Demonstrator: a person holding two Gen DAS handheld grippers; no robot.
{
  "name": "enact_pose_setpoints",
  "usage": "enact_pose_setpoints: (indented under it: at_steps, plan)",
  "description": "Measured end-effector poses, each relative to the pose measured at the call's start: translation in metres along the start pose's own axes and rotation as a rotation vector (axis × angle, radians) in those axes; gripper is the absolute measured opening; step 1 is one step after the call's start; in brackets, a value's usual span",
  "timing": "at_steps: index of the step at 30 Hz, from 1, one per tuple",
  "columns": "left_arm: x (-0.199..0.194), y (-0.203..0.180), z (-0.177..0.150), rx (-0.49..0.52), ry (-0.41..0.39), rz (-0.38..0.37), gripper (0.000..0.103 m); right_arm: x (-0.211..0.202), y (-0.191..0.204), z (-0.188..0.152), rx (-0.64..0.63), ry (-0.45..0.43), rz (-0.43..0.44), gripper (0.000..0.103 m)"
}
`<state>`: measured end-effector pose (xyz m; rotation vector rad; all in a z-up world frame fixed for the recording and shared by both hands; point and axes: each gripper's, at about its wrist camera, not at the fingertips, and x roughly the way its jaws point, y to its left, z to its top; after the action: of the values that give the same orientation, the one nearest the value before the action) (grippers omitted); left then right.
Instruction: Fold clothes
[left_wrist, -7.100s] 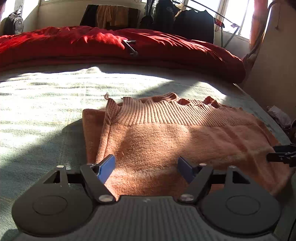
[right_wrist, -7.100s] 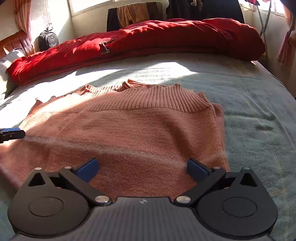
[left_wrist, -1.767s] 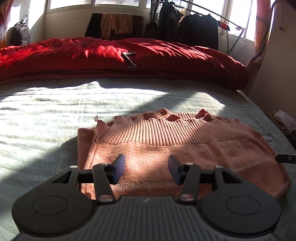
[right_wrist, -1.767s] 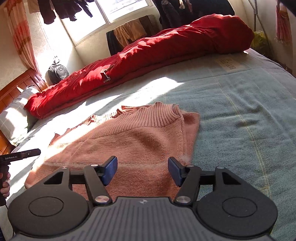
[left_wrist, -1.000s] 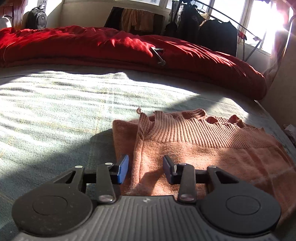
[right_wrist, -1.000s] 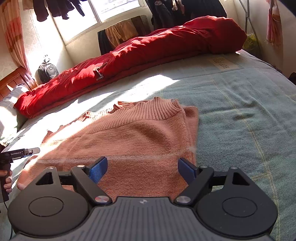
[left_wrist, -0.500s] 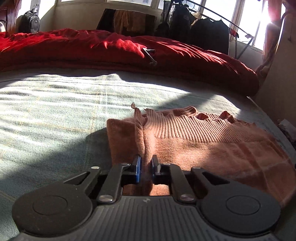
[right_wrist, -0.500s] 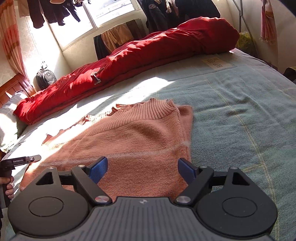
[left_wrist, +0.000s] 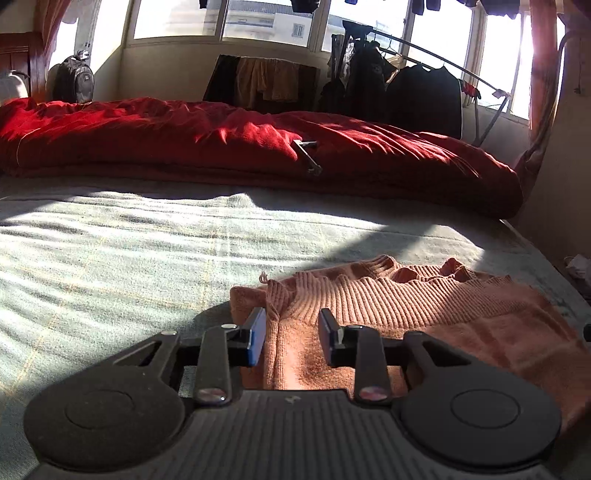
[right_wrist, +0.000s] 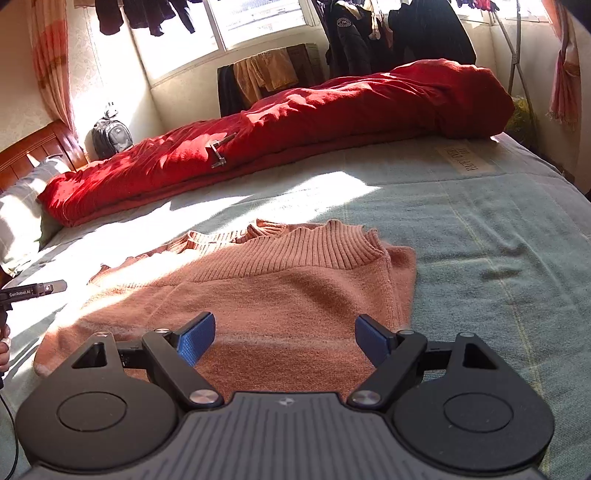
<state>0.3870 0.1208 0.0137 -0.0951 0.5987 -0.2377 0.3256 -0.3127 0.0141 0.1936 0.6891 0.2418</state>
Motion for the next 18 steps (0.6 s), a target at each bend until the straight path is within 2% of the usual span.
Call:
enact_pose_setpoints:
  at_steps: [3,5,7,9,11,14,16,18]
  plan:
    - [0.012,-0.021,-0.004,0.070,0.032,-0.071,0.047,0.021,0.001,0.000,-0.032,0.035,-0.037,0.086]
    - [0.026,-0.018,-0.012,0.047,0.087,-0.044,0.047,0.031,-0.001,-0.005,-0.032,0.051,-0.054,0.087]
    - [0.040,-0.013,-0.020,0.021,0.143,-0.014,0.047,0.039,-0.004,-0.011,-0.023,0.060,-0.062,0.091]
    - [0.037,-0.006,-0.022,-0.026,0.141,-0.012,0.048,0.043,-0.006,-0.015,-0.010,0.064,-0.055,0.103]
    - [0.033,0.002,-0.024,-0.075,0.134,-0.011,0.046,0.046,-0.007,-0.018,-0.003,0.068,-0.043,0.103]
    - [0.015,-0.009,-0.020,-0.057,0.116,-0.061,0.046,0.048,0.000,-0.018,-0.065,0.094,-0.058,0.103]
    - [0.003,-0.018,-0.020,-0.042,0.107,-0.103,0.050,0.047,0.004,-0.009,-0.073,0.117,-0.060,0.103]
    - [-0.001,-0.025,-0.024,-0.032,0.126,-0.119,0.055,0.043,0.006,0.004,-0.051,0.108,-0.025,0.103]
